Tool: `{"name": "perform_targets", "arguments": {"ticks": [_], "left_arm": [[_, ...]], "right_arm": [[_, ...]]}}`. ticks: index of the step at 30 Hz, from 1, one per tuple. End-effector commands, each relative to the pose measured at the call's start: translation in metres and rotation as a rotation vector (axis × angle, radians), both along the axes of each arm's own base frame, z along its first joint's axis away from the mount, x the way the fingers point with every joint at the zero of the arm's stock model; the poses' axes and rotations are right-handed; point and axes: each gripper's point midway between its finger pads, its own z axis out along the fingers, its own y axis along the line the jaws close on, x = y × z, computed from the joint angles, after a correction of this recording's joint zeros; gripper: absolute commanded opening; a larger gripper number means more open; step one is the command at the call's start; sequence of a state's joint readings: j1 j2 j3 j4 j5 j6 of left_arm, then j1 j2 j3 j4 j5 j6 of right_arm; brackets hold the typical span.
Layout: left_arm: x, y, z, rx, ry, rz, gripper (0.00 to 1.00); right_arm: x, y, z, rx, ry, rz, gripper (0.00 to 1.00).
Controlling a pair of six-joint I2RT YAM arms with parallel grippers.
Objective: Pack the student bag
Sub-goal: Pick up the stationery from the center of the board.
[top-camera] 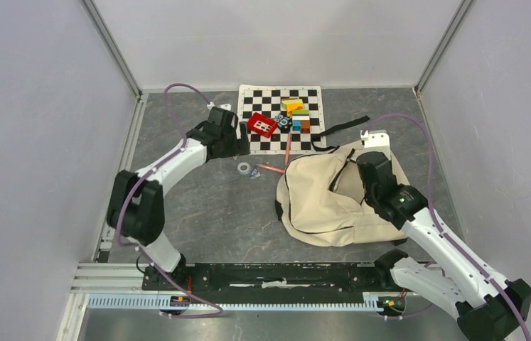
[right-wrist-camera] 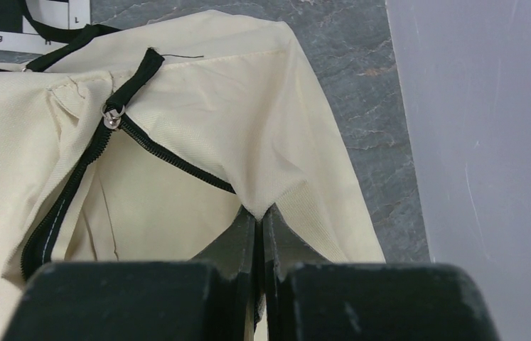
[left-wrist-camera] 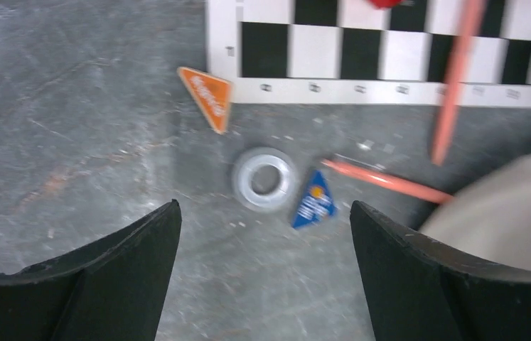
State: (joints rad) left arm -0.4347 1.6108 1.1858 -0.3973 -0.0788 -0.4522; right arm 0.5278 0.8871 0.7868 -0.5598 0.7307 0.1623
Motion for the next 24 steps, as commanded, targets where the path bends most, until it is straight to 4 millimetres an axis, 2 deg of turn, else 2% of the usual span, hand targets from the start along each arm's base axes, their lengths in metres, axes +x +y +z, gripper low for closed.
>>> {"name": "perform_targets", "arguments": {"ticks": [1,5,10,17,24], "left_arm": [[0.032,0.018,-0.015,0.121,0.035,0.011,0.9],[0.061,0.021,-0.031,0.169,0.071,0.014,0.81],[0.083,0.024,-0.055,0.229,0.114,0.025,0.71],[0.085,0.029,-0.081,0.261,0.175,0.033,0.61],[0.077,0.033,-0.087,0.271,0.193,0.041,0.57]], "right_arm": [[0.009,0.007,0.02,0.074,-0.093,0.007,0.0],[0.008,0.008,0.021,0.088,-0.1,0.014,0.0],[0.005,0.009,0.019,0.099,-0.099,0.028,0.0],[0.002,0.008,0.014,0.091,-0.083,0.029,0.0],[0.003,0.011,0.008,0.098,-0.068,0.037,0.0]]}}
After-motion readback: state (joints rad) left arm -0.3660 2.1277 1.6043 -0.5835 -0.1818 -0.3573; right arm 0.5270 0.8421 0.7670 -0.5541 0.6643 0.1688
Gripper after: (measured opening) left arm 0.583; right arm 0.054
